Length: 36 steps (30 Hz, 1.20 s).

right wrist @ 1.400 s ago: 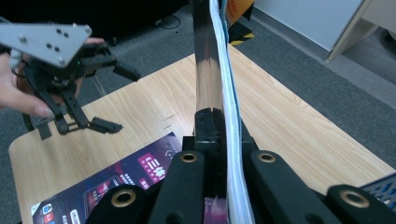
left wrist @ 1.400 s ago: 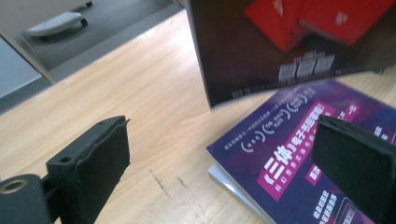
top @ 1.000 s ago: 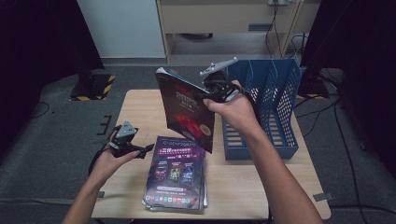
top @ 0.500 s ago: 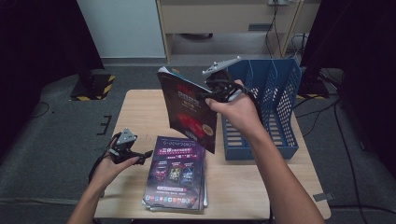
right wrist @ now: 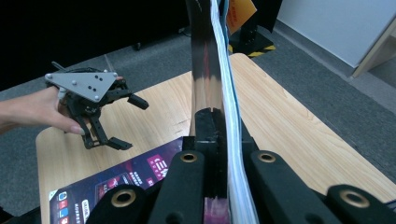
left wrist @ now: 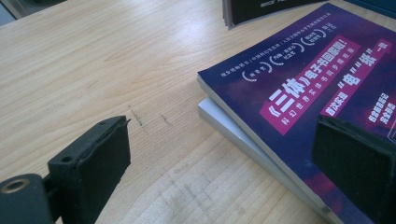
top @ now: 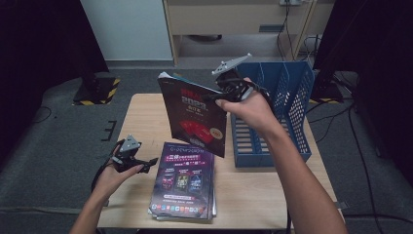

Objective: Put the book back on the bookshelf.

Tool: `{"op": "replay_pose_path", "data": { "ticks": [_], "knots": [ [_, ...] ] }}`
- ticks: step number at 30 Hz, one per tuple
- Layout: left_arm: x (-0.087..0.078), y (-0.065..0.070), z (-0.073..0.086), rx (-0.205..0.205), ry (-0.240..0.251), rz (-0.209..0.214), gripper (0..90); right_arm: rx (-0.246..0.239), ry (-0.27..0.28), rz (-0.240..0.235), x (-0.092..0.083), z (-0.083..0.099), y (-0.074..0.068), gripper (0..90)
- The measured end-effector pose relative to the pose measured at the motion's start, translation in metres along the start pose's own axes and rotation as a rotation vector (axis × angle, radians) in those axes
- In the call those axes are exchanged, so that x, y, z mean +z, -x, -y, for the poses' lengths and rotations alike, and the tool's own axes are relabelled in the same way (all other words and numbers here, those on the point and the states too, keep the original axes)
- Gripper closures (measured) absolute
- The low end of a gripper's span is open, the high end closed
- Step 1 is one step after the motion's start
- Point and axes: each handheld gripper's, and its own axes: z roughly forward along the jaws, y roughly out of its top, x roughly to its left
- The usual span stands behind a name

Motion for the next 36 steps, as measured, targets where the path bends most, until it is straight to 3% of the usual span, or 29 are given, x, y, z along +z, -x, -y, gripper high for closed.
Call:
{"op": "replay_pose_path", "data": {
  "ticks": [9,17,25,36],
  "knots": [
    [0.0,-0.004,0.006,-0.02,-0.004,0.002,4.5,-0.013,-0.014,-0.016,-0.001,-0.002,0.015,87.3],
    [0.002,-0.011,0.017,-0.055,-0.024,-0.01,4.7,-0.012,0.0,-0.029,-0.013,-0.006,0.03,87.3],
    [0.003,-0.012,0.025,-0.075,-0.045,-0.023,4.7,-0.044,0.014,-0.049,-0.03,-0.015,0.035,87.3],
    [0.002,-0.011,0.032,-0.071,-0.067,-0.031,4.8,-0.068,0.03,-0.049,-0.055,-0.009,0.036,87.3]
  ]
}}
